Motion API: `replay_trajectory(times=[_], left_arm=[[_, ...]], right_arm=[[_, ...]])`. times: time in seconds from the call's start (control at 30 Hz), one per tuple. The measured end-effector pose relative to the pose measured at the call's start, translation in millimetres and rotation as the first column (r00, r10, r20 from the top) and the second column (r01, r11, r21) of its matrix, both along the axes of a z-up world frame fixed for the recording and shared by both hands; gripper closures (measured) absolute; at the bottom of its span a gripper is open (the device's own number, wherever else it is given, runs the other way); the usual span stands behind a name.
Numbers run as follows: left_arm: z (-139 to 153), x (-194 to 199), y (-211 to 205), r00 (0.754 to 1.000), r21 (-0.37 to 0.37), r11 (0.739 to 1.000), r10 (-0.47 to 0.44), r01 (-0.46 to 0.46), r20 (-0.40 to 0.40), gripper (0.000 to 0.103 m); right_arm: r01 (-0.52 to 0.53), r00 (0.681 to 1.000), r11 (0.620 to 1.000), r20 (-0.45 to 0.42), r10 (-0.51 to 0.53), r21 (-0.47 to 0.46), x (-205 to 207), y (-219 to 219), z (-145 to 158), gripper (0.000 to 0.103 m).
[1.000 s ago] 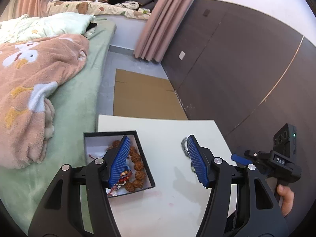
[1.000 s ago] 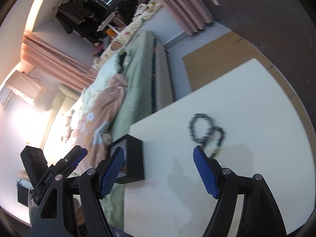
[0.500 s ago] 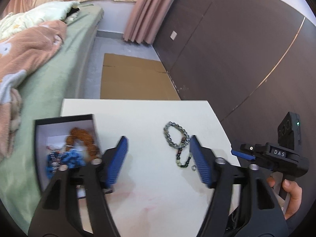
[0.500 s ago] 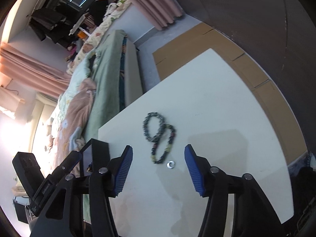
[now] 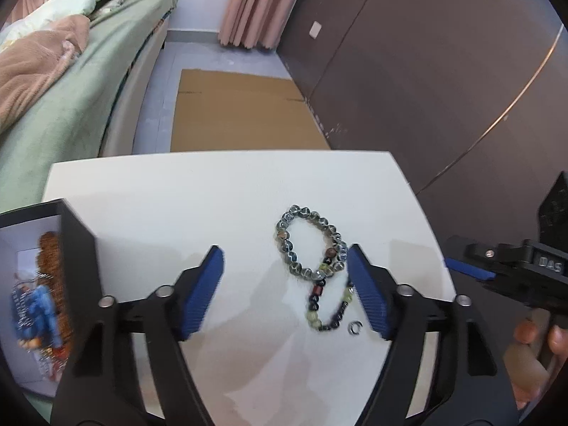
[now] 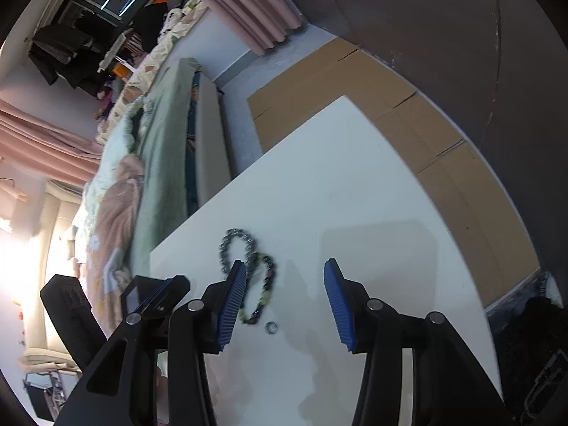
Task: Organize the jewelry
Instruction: 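Grasp the grey bead bracelet with the left tool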
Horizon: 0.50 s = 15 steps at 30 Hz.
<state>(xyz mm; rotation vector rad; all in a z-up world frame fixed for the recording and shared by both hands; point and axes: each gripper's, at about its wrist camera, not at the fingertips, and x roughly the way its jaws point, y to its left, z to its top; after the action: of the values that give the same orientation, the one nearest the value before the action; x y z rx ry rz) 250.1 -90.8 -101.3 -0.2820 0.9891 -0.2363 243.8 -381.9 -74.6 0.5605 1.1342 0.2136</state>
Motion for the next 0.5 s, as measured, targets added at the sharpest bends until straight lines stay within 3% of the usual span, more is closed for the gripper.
replay_trajectory(times=[0.2, 0.33, 0.4, 0.47, 0.5], left_arm=[[-21, 14, -17, 0.999, 0.06, 0.998, 0.011, -0.008, -0.036, 0.037], [-26, 14, -27, 0.999, 0.136, 0.99, 0.028, -0.023, -0.033, 0.049], [-26, 11, -29, 0.998, 0.201, 0.979, 0.048, -0.04, -0.037, 0.068], [-25, 11, -22, 0.997, 0.181, 0.983, 0.052, -0.043, -0.048, 0.09], [-25, 10, -20, 0.997, 0.163, 0.986, 0.042, -0.032, -0.06, 0.093]], right_arm=[[0.0, 1.0, 0.999, -0.006, -0.001, -0.035, 0, 3, -2, 0.059], [0.009, 1.0, 0.997, -0.002, -0.009, -0.073, -2, 7, -1, 0.059], [0.014, 1.0, 0.996, 0.004, -0.014, -0.086, -2, 7, 1, 0.059], [0.016, 1.0, 0.996, 0.011, -0.015, -0.09, -3, 8, 3, 0.059], [0.015, 1.0, 0.996, 0.013, -0.014, -0.085, -4, 7, 4, 0.059]])
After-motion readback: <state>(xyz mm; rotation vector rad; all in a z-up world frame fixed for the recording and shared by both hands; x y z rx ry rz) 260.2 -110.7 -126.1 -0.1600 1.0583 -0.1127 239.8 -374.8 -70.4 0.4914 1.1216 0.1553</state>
